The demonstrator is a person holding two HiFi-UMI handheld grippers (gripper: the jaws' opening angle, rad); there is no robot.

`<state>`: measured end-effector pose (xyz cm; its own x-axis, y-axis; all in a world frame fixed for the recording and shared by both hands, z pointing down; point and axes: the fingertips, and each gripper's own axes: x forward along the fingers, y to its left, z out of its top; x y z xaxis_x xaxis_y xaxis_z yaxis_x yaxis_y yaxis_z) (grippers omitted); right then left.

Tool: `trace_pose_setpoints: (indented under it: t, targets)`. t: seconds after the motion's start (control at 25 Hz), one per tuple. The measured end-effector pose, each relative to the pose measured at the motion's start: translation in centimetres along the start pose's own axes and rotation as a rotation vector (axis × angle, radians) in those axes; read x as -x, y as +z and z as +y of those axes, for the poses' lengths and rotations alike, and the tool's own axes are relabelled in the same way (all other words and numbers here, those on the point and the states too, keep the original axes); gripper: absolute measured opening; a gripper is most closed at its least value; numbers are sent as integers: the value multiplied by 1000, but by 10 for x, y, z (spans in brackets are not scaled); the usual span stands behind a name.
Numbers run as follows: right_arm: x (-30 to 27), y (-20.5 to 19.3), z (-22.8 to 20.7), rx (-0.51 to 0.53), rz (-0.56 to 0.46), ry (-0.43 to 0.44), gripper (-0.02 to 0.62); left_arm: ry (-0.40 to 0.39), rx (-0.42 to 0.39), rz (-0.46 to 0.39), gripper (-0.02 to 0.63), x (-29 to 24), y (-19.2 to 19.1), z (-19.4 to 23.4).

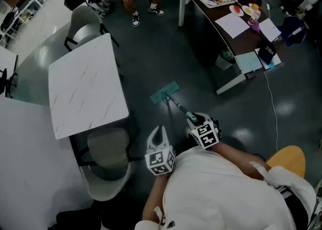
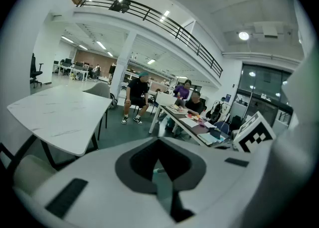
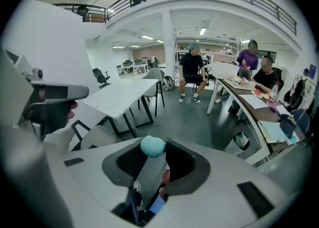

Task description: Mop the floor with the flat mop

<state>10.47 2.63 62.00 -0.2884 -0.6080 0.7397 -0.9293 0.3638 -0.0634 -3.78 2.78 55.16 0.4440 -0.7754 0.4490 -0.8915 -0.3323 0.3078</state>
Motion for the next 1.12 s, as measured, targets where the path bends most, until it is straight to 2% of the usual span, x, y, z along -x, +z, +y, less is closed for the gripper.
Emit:
trace_pose_setpoints:
  t: [0.6, 0.88, 1.12]
  targets:
    - [10, -12, -6, 13, -15, 3, 118, -14, 7, 22, 8, -8, -7, -15]
    - [5, -30, 4, 87, 16, 12, 118, 10, 30, 44, 8, -16, -15, -9]
    - [-36, -30, -3, 95, 8, -19, 117, 25, 38, 57, 8, -24, -16, -4]
